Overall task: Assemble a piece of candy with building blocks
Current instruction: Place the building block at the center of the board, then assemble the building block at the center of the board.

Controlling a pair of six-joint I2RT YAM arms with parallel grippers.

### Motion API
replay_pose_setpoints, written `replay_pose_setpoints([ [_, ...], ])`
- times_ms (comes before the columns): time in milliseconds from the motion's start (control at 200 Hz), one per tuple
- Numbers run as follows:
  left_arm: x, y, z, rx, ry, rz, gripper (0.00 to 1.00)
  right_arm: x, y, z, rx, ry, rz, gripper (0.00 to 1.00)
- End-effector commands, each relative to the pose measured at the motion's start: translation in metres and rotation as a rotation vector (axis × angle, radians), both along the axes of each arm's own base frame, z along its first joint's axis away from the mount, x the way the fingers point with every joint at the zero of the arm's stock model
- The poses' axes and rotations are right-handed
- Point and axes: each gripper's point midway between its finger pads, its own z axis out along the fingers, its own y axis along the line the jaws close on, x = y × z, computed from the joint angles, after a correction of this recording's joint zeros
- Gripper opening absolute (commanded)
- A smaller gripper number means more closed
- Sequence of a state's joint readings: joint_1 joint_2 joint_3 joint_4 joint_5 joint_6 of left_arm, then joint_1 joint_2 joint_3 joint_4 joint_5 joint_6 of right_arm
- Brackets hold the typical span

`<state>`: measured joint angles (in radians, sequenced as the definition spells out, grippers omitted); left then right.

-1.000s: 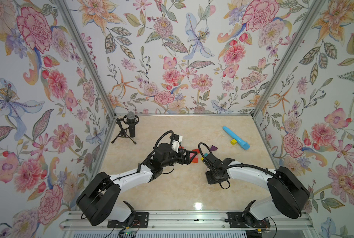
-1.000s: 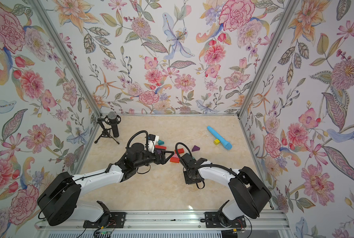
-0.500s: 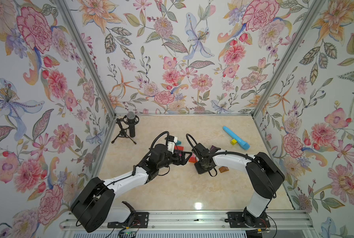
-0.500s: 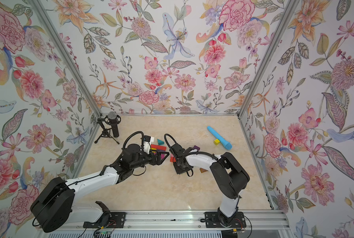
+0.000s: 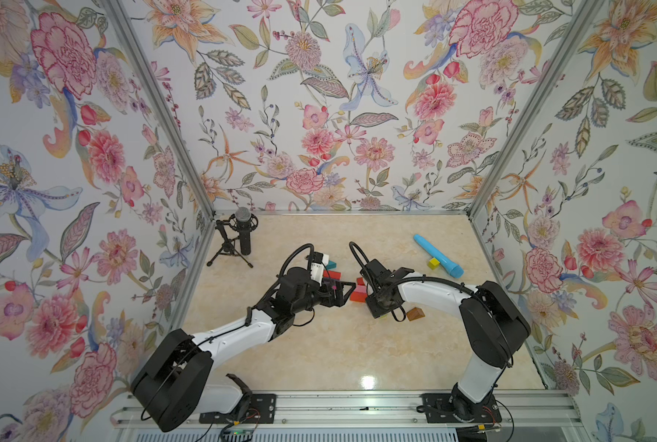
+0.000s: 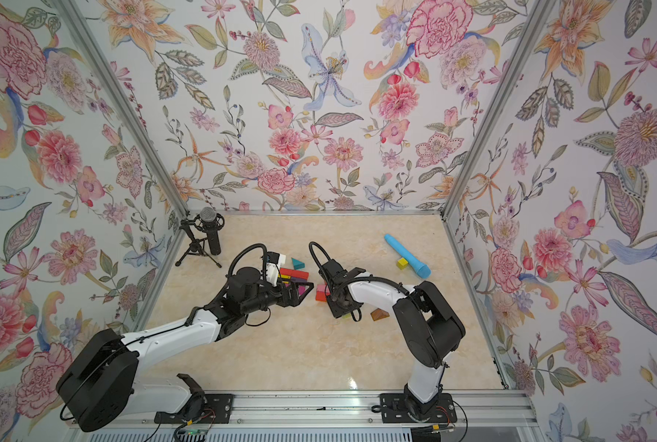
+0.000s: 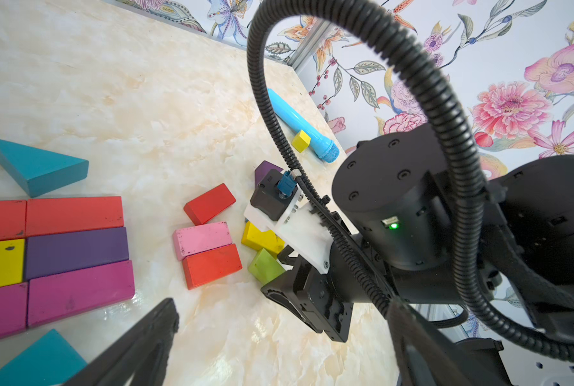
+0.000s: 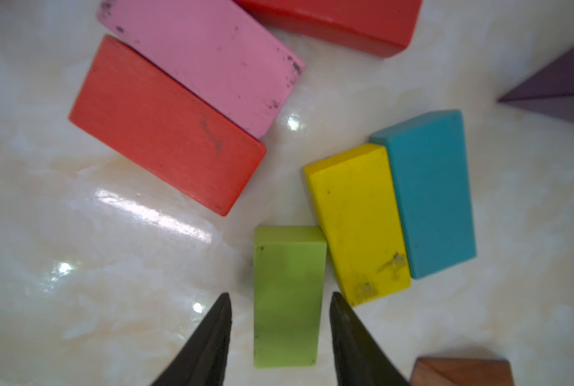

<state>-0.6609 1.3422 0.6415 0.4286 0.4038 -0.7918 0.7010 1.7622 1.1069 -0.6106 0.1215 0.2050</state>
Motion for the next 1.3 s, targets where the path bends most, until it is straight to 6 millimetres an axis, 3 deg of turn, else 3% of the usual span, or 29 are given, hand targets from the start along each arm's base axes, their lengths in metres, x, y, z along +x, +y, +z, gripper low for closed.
replay_pose_setpoints([
  [0,0.004,0.007,0.009,0.004,-0.039,0.026,0.99,-0.003,0.004,0.03,0.027,-0.045,0.01,0.52],
  [115,0.003,0.01,0.007,0.013,-0.039,0.031,0.99,-0.019,0.004,0.045,0.075,-0.057,-0.024,0.53],
  [195,0.003,0.01,0.004,0.015,-0.036,0.031,0.99,-0.03,0.016,0.047,0.159,-0.032,-0.037,0.53],
  [425,0.003,0.01,0.009,0.01,-0.047,0.034,0.99,-0.041,0.031,0.015,0.217,0.059,-0.051,0.54],
  [630,0.005,0.013,0.006,0.027,-0.043,0.046,0.99,-0.032,0.034,-0.009,0.187,0.099,-0.045,0.53],
  [796,0.007,0.013,0.006,0.029,-0.042,0.051,0.99,-0.03,0.024,-0.022,0.151,0.118,-0.064,0.53],
  [996,0.01,0.011,0.004,0.024,-0.036,0.048,0.99,-0.025,0.001,-0.023,0.128,0.11,-0.118,0.52],
  [1296,0.01,0.009,0.002,0.023,-0.033,0.044,0.99,-0.004,-0.008,-0.017,0.141,0.088,-0.139,0.52],
])
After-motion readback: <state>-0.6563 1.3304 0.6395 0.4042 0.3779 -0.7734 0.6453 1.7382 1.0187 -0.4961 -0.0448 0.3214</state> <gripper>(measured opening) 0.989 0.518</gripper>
